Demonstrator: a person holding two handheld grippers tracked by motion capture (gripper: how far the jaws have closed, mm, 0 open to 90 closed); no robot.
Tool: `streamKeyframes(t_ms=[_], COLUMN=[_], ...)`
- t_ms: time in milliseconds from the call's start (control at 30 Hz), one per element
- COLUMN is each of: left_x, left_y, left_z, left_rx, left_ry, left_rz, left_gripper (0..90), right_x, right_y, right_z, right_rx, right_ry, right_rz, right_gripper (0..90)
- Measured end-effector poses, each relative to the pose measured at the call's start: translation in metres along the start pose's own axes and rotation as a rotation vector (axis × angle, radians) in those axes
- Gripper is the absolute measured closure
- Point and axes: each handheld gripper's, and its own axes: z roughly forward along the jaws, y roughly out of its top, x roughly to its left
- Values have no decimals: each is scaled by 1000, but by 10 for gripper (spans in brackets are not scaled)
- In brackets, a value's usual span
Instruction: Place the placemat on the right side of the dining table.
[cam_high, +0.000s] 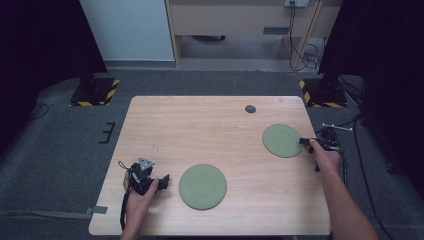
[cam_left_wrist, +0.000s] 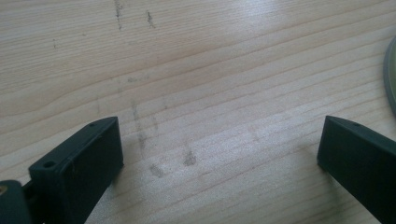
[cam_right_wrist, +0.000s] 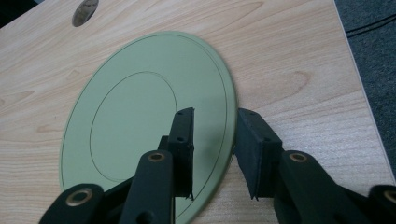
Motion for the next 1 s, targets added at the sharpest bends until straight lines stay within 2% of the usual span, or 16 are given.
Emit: streamKeyframes(t_ms=[600, 733, 867, 1000], left_x=[0, 0, 0, 0], left_y=[0, 0, 0, 0], left_z=[0, 0, 0, 0], left_rx=[0, 0, 0, 0], left_ry=[0, 0, 0, 0], left_rz=[0, 0, 0, 0], left_gripper=[0, 0, 0, 0], right_x=[0, 0, 2, 5], right_y=[1, 2, 3, 4], right_z=[-5, -6, -8, -8], right_rx=[-26, -29, -32, -31], right_ry=[-10, -15, -29, -40], right_rz=[-10, -7, -1, -16], right_gripper=[582, 535, 434, 347])
